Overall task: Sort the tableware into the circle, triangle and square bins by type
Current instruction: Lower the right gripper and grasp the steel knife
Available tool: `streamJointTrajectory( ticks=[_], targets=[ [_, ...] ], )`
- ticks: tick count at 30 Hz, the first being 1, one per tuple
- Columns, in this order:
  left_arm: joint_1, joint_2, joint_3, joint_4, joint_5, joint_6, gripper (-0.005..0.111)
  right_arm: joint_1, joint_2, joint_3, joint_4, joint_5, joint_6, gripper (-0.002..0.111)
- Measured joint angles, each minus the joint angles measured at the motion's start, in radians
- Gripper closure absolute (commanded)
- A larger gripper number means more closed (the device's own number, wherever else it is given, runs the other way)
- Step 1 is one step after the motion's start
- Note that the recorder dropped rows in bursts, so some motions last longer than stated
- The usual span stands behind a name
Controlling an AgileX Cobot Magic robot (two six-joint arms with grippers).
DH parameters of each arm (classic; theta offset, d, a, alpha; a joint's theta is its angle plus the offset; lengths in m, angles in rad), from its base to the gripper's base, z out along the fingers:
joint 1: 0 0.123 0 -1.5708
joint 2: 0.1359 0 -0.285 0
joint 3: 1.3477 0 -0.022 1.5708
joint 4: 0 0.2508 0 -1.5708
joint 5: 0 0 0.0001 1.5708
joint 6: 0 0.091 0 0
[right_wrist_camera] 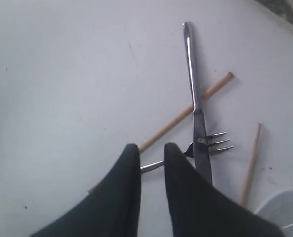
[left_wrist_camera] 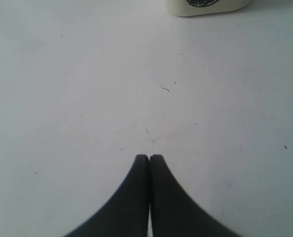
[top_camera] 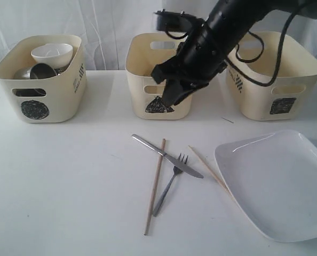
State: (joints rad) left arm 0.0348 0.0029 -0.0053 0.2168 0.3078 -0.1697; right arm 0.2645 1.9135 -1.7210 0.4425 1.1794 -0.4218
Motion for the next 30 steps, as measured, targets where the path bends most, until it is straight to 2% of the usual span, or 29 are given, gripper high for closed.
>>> streamJointTrajectory(
  ticks=[3,8,9,25,27,30],
  targets=[
    [0.0,0.0,0.0,0.0,0.0,0.0,0.107,0.055,0.042,0.0,-0.068,-0.006,-0.032,0.081],
    [0.0,0.0,0.0,0.0,0.0,0.0,0.107,0.113,0.14,-0.001,-0.24,0.019,-0.041,0.049],
    [0.0,0.0,0.0,0.0,0.0,0.0,0.107,0.117,0.161,-0.001,-0.268,0.027,-0.041,0.046],
    [0.0,0.0,0.0,0.0,0.0,0.0,0.107,0.135,0.319,-0.001,-0.331,-0.1,0.055,0.047],
    [0.0,0.0,0.0,0.0,0.0,0.0,0.107,0.135,0.328,-0.001,-0.344,-0.106,0.055,0.05],
    [0.0,0.0,0.0,0.0,0.0,0.0,0.107,0.135,0.34,-0.001,-0.368,-0.11,0.055,0.062]
  ],
)
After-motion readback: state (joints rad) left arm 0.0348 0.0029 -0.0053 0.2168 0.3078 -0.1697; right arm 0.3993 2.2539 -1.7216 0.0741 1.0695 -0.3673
